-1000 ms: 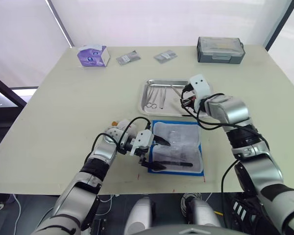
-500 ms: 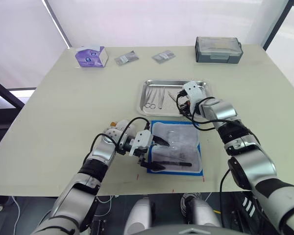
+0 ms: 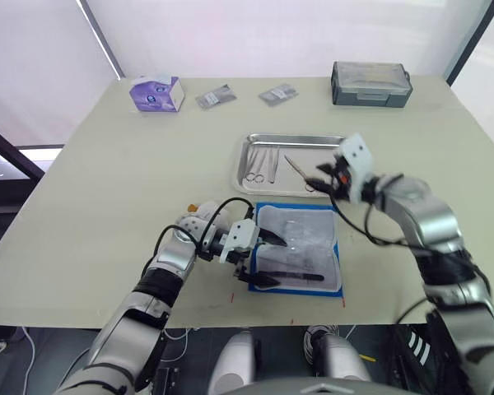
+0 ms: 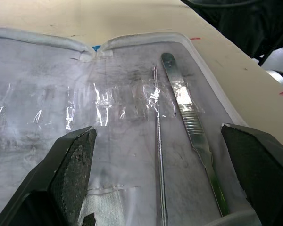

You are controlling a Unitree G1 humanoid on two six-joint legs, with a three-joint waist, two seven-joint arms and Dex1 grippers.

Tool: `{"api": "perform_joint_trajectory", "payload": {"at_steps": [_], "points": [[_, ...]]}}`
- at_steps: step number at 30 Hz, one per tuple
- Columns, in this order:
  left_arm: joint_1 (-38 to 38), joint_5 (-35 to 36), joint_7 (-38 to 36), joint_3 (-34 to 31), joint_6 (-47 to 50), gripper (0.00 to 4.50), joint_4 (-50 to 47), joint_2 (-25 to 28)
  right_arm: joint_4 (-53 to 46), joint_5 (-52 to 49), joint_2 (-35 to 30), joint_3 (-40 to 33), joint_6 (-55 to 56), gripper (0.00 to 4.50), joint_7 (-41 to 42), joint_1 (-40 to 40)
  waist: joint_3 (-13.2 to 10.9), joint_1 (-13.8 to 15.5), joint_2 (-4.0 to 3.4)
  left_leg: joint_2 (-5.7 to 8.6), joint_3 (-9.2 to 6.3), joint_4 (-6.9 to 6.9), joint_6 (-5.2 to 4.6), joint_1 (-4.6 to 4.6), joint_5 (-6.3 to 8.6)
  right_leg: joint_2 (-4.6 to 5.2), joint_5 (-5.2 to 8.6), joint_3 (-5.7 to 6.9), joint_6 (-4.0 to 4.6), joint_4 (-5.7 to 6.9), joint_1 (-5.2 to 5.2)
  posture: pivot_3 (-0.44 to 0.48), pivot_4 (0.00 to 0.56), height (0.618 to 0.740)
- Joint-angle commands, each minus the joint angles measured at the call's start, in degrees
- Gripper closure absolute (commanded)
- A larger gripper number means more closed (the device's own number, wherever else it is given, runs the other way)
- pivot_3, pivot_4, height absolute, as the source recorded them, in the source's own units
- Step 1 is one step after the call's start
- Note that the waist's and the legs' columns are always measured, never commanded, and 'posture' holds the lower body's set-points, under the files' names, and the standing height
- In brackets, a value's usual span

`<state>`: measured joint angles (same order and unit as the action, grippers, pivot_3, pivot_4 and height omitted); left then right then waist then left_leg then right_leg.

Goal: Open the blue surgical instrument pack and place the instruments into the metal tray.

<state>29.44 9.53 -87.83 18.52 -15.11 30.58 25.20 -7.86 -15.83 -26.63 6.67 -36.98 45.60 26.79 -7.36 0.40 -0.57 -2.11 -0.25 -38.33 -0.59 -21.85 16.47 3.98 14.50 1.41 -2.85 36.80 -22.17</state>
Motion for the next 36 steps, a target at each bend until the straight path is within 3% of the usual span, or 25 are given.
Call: {"api": "perform_joint_trajectory", "payload": {"at_steps": [1,4,13,20,30,36], "points": [[-3.27,-5.51,-0.80,4.85,1.83,0.00,5.37,0.27,-10.28,-4.34,-3.66,-1.02,3.20,2.10,5.86,-6.31,-0.03,-0.10,-0.01,0.00,0.03,-0.01,0.00,0.00,0.00,0.00,0.00,-0.03,0.00,0.01,-0.01,0.000,0.150,0.727],[-3.04,-5.57,-0.91,4.84,1.65,0.00,5.72,0.27,-13.86,-4.85,-6.61,-0.06,5.94,2.10,8.70,-12.29,-0.03,-0.25,0.00,-0.01,-0.01,-0.01,0.00,0.07,0.00,-0.03,0.01,-0.02,0.00,0.04,0.01,0.000,0.150,0.727],[-2.74,-5.77,-1.15,4.73,1.27,0.00,6.36,0.47,-13.50,1.07,-10.54,5.99,14.73,2.10,11.50,-18.92,-0.04,-0.06,0.09,-0.01,0.00,-0.01,0.00,0.07,0.00,-0.04,0.01,-0.02,0.00,0.02,0.01,0.000,0.150,0.727],[-2.57,-5.74,-1.29,4.60,1.18,0.00,6.52,0.70,-8.89,5.41,-9.27,10.11,21.59,2.10,10.93,-19.37,-0.03,-0.05,0.15,-0.02,-0.02,-0.02,0.00,0.07,0.00,-0.06,0.02,-0.01,0.00,0.02,0.01,0.000,0.150,0.727],[-2.25,-5.82,-1.31,4.62,0.98,0.00,6.83,0.62,-5.35,7.56,-7.89,10.43,22.76,2.10,9.50,-18.61,0.03,-0.03,0.23,-0.03,-0.04,-0.01,0.00,0.12,0.00,-0.09,0.02,-0.01,0.01,0.03,0.04,0.000,0.150,0.727],[-2.44,-5.76,-1.31,4.69,1.03,0.00,6.64,0.58,-10.31,1.14,-10.00,8.42,19.09,2.10,13.48,-21.63,0.04,0.19,0.24,-0.03,-0.04,-0.02,0.00,0.11,0.00,-0.10,0.02,-0.01,0.02,0.03,0.06,0.000,0.150,0.727]]}}
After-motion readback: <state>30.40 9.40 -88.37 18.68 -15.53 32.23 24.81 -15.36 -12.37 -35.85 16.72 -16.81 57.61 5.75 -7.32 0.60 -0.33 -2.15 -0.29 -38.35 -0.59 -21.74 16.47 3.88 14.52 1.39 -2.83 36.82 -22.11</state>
